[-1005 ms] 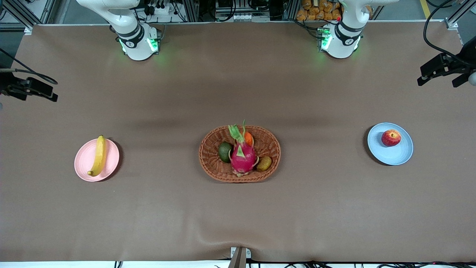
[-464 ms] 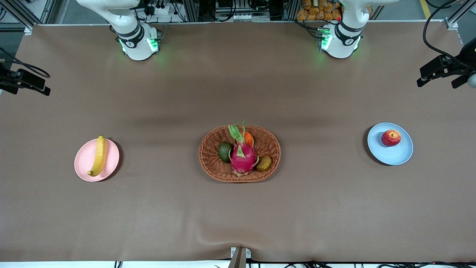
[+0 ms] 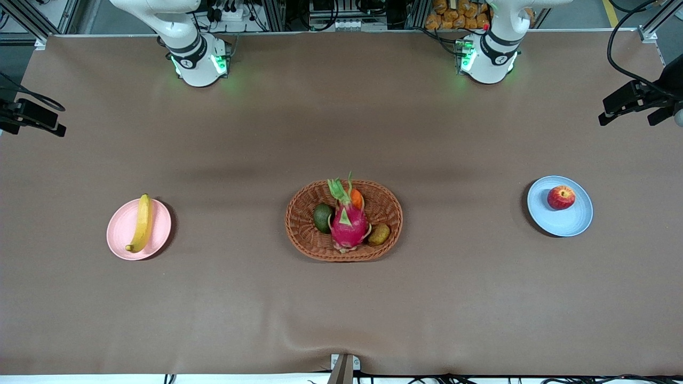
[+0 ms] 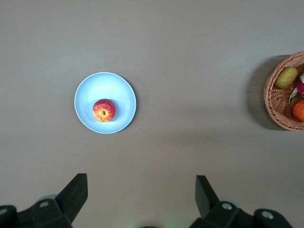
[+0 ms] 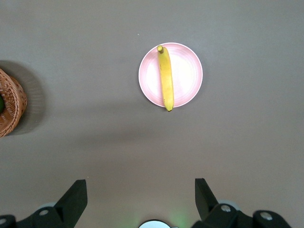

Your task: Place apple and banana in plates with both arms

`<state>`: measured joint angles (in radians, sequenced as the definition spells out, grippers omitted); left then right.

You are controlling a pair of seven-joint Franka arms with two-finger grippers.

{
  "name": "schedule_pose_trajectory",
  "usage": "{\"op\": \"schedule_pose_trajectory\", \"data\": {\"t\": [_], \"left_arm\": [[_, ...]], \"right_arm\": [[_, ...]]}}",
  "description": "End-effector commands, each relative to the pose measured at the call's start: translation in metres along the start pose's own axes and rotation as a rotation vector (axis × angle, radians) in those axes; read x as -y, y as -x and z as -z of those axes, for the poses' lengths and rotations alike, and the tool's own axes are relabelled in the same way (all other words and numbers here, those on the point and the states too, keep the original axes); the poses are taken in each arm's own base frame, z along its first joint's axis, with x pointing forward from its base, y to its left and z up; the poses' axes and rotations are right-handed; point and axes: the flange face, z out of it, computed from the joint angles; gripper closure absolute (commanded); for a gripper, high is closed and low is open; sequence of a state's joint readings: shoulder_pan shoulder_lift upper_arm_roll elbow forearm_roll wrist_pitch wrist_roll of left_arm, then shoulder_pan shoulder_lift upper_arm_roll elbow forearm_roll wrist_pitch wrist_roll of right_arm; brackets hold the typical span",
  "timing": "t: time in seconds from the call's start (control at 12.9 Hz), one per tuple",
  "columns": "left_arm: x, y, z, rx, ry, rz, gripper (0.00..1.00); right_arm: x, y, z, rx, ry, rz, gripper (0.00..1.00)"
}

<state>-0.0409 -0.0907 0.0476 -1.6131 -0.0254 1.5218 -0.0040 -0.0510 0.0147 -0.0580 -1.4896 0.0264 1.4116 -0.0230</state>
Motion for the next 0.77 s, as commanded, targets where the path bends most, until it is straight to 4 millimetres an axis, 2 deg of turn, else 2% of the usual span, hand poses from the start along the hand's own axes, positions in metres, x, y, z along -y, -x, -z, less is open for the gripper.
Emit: {"op": "schedule_pose_trajectory", "data": {"t": [0.0, 0.23, 0.46, 0.62, 0.7], "left_arm": [[0.002, 0.001, 0.003, -0.001, -0.024, 0.007, 0.0], [0.002, 0.001, 0.002, 0.001, -0.047, -0.004, 0.0], [0.002, 0.001, 0.002, 0.001, -0.047, -0.001, 0.0], [0.002, 0.001, 0.002, 0.001, -0.047, -0.004, 0.0], [0.002, 0.001, 0.003, -0.001, -0.047, -0.004, 0.0]], "right_arm": [[-0.006, 0.001, 0.006, -0.006, -0.007, 0.003, 0.0], [-0.004, 0.001, 0.016, -0.036, -0.001, 0.006, 0.0], [-0.016, -0.001, 0.015, -0.039, -0.009, 0.019, 0.0], [-0.013, 0.007, 0.015, -0.003, -0.016, 0.024, 0.0], [-0.011, 0.012, 0.024, -0.001, -0.014, 0.023, 0.0]]}}
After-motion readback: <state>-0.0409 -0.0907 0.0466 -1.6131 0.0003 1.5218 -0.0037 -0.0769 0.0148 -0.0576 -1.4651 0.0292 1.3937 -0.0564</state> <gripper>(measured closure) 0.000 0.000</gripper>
